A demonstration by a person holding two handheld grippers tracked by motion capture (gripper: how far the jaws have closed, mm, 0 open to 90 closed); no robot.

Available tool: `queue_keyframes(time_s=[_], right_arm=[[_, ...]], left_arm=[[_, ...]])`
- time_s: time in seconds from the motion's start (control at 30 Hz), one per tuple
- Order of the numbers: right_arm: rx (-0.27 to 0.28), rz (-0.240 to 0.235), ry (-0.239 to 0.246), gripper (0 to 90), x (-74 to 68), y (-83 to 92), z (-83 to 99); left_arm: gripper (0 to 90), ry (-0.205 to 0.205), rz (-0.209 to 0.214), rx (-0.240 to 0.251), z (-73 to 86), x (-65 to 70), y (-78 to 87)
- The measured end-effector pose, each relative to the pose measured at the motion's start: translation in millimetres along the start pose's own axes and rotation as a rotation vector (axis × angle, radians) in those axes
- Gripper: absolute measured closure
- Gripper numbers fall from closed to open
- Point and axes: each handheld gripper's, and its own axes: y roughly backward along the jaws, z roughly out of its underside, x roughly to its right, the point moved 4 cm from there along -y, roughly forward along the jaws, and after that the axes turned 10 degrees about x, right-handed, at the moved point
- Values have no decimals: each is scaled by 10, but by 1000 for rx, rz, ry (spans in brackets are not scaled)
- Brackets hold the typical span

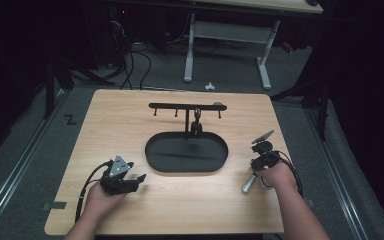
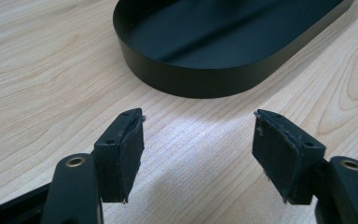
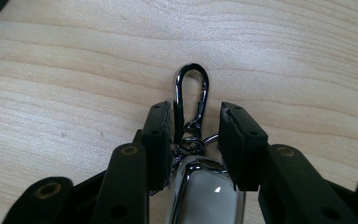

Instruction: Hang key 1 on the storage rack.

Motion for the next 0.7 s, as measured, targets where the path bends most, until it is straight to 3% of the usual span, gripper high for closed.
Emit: queue_keyframes(time_s=[0.1,0.27,0.43,0.7], right_arm=[[-9,24,45,668,-31,-6,-7],[-9,40,68,701,-47,-11,-15],[14,12,15,669,-28,28,-63],[-5,-3,-1,661,-32,-22,-78]], left_arm=[[343,-1,1,-1,0,1,1],[343,0,1,1,-1,0,1],[343,-2,2,-6,4,-3,-5],[343,-1,3,-9,4,-1,-4]])
